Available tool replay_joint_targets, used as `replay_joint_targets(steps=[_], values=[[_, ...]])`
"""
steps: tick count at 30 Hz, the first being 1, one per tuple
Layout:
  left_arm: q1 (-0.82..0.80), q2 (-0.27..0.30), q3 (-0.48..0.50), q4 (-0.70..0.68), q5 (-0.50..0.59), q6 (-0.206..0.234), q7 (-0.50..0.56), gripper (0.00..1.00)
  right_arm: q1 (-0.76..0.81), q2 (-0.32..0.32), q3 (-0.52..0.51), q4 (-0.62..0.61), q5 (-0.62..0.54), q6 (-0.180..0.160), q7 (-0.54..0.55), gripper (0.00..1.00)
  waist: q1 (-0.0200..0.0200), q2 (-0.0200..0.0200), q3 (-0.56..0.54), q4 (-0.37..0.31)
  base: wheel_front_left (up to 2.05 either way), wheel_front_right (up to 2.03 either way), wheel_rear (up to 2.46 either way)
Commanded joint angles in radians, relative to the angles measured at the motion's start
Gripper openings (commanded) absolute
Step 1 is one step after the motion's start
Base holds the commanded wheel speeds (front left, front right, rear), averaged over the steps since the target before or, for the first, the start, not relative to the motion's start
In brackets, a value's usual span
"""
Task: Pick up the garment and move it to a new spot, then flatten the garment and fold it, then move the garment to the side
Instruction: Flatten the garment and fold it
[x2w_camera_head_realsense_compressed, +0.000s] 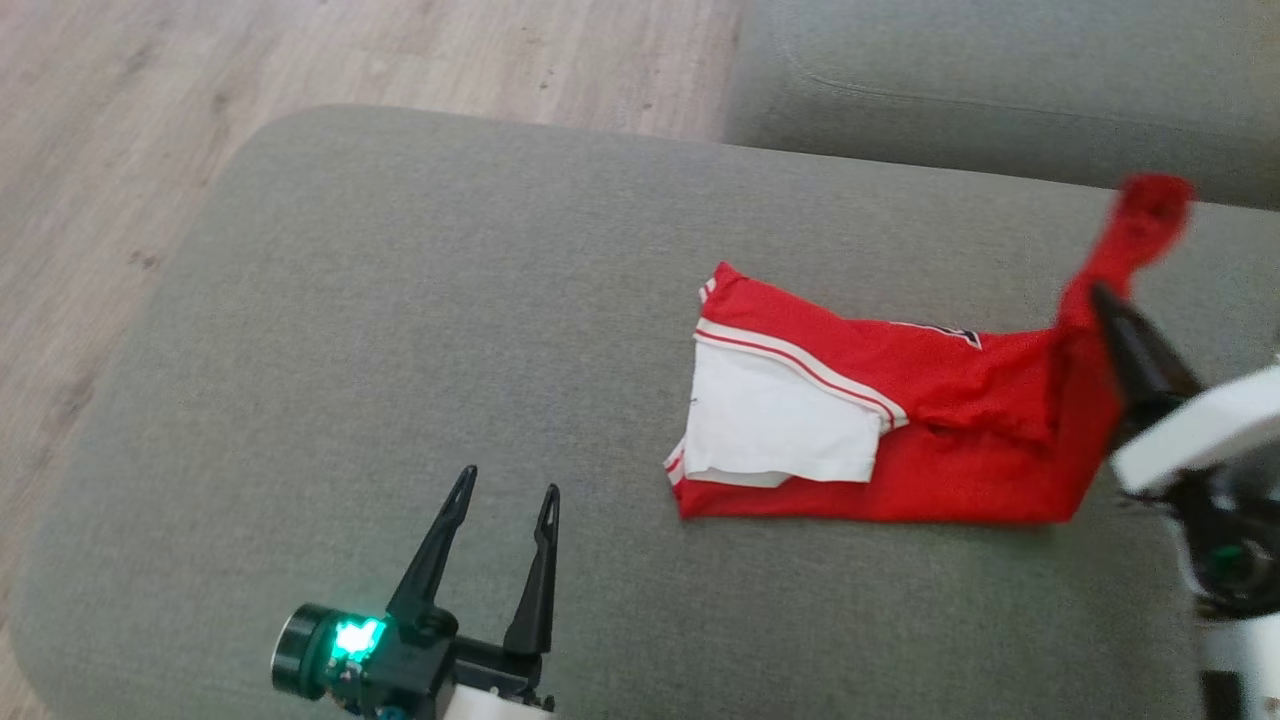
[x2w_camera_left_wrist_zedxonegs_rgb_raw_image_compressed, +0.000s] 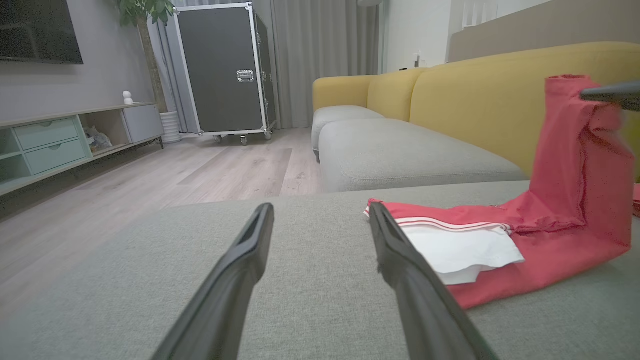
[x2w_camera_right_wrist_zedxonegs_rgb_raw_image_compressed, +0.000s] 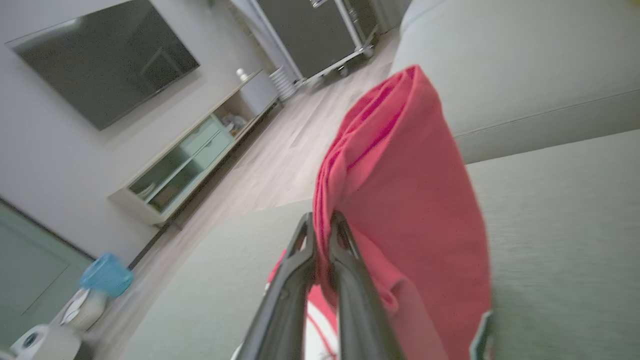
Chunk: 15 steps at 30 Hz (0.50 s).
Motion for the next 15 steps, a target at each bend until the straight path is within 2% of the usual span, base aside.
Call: replay_joint_targets(steps=[1, 5, 9, 15], values=[[-0.031, -0.006, 0.043, -0.022, 0.012, -0.007, -0.009, 1.00, -0.059, 0.013, 0.056, -0.058, -0.004, -0.001, 0.012, 0.00, 0.0000, -0.0001, 0.001, 0.018, 0.00, 0.00, 0.00], [-0.030, -0.015, 0.047, -0.013, 0.016, -0.023, -0.009, 1.00, -0.080, 0.085, 0.145, -0.031, 0.018, -0.001, 0.030, 0.00, 0.0000, -0.0001, 0.001, 0.049, 0.00, 0.00, 0.00], [-0.032, -0.026, 0.049, -0.002, 0.024, -0.035, -0.009, 1.00, -0.100, 0.140, 0.206, 0.066, 0.035, -0.001, 0.001, 0.00, 0.0000, -0.0001, 0.002, 0.077, 0.00, 0.00, 0.00], [-0.037, -0.036, 0.055, 0.002, 0.035, -0.047, -0.009, 1.00, -0.131, 0.175, 0.295, 0.204, 0.067, -0.001, -0.039, 0.00, 0.0000, -0.0001, 0.013, 0.104, 0.00, 0.00, 0.00]])
